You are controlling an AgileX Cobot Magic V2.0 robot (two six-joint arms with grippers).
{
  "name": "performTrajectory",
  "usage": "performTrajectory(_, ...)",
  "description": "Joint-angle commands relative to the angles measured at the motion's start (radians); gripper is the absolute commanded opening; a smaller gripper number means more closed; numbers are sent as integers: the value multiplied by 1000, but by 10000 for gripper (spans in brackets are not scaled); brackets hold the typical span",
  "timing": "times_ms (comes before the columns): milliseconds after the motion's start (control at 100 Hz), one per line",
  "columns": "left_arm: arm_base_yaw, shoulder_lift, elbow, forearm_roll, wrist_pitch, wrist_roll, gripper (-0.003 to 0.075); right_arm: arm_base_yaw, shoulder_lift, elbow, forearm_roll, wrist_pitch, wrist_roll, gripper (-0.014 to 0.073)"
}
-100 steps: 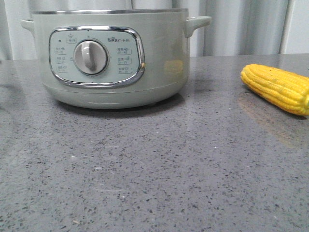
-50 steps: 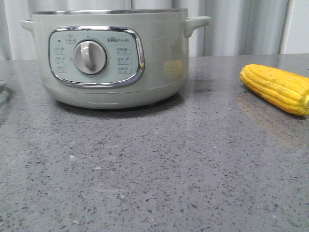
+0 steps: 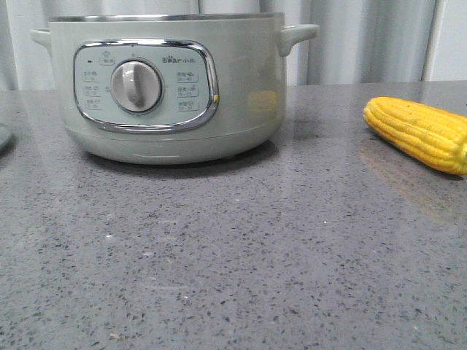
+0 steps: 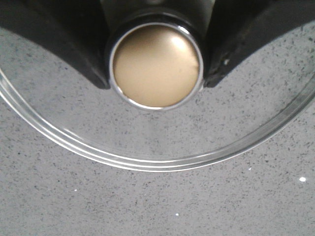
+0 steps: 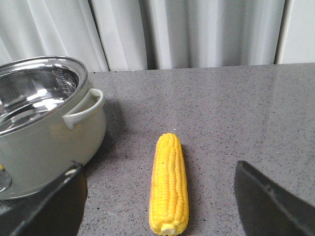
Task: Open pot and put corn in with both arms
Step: 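Carry the lid aside with the left gripper and set it on the table, then grasp the yellow corn cob with the right gripper and lower it into the pot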
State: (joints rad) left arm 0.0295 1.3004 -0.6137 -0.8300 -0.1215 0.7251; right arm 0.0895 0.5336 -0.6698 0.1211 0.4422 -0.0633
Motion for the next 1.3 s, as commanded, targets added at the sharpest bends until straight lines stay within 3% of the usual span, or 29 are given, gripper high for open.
performTrajectory(0,-4,-81,-24,0,-44,-5,442,2,37,-32,-5,-60,-10,511)
performTrajectory(70,-4,-137,-29,0,-49,-5,469,2,83,-32,8,-60,-10,511)
performTrajectory(300,-4,-369,-39,0,-43,-5,448,2,339,-50,12,-37,-10,511)
performTrajectory(700,-4,-739,-37,0,204,-5,345,12,777,-262,27,82,-10,504)
performTrajectory(770,-4,-759,-37,0,226,-5,342,20,810,-292,27,120,-10,443)
performTrajectory(820,-4,-767,-37,0,240,-5,342,20,830,-312,28,150,-10,353)
performTrajectory(980,-4,-778,-37,0,254,-5,321,20,830,-391,27,198,-10,-70)
performTrajectory(1140,-4,-778,-37,0,270,-5,277,20,788,-564,34,197,-14,-68)
performTrajectory(1290,-13,-778,-37,-7,297,-5,209,62,781,-779,131,197,-14,-68)
